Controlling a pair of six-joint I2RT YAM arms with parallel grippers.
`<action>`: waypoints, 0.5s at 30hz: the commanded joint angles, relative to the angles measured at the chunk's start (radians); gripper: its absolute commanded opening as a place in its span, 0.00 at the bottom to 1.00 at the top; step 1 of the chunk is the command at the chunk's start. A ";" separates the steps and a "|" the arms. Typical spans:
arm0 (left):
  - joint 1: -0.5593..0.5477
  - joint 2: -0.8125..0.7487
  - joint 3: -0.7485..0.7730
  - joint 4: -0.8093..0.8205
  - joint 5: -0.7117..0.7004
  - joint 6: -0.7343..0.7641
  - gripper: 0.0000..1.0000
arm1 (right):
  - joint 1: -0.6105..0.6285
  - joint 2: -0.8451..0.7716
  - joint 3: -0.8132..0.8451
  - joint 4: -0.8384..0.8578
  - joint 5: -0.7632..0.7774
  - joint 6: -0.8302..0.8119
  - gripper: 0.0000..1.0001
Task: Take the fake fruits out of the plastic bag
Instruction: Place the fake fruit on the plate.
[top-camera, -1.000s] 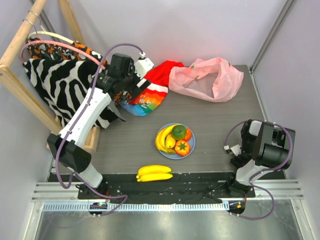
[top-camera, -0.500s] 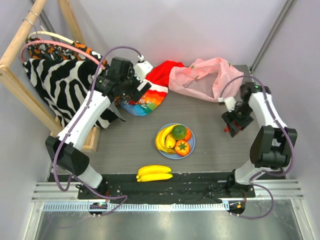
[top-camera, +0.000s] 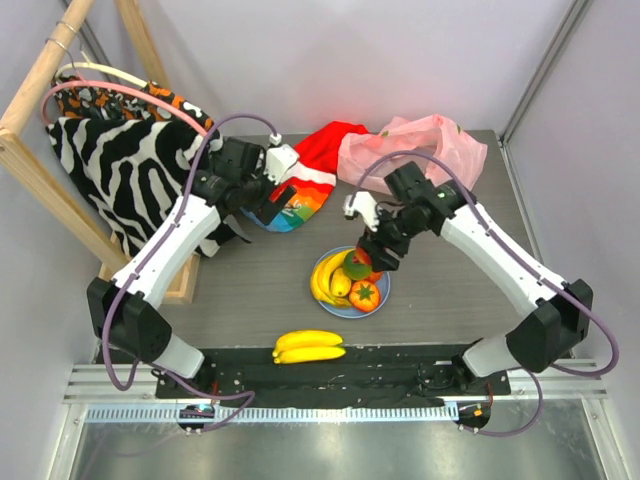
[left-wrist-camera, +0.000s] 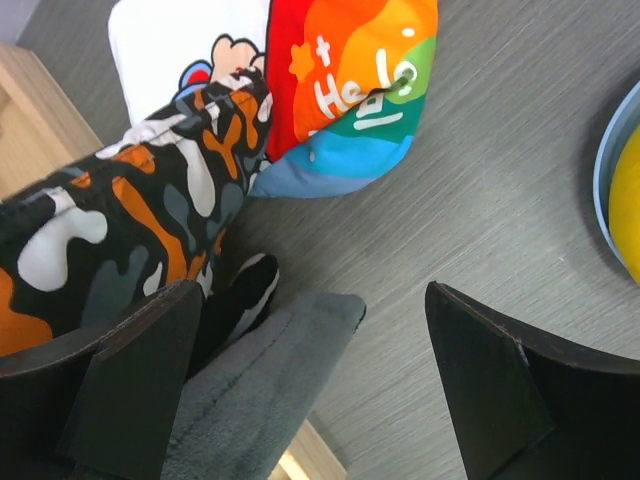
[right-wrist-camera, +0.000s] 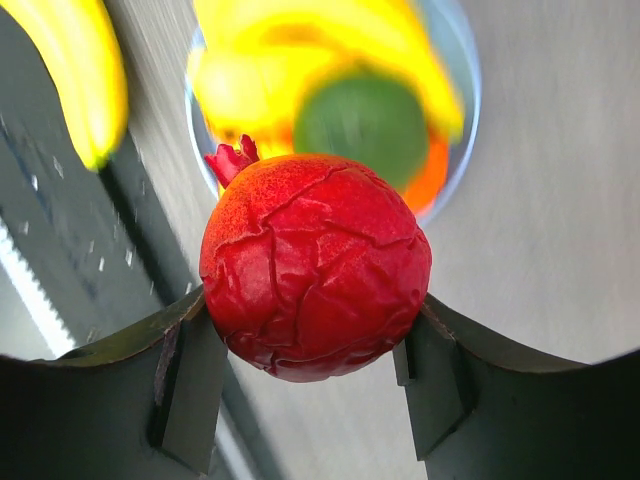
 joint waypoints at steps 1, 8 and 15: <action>0.043 -0.059 -0.005 0.043 -0.018 -0.079 1.00 | 0.105 0.079 0.078 0.163 -0.020 0.045 0.29; 0.150 -0.123 -0.003 0.035 0.017 -0.152 1.00 | 0.209 0.243 0.181 0.139 -0.005 -0.004 0.32; 0.170 -0.203 -0.051 0.032 0.022 -0.121 1.00 | 0.237 0.372 0.276 0.010 0.031 -0.075 0.31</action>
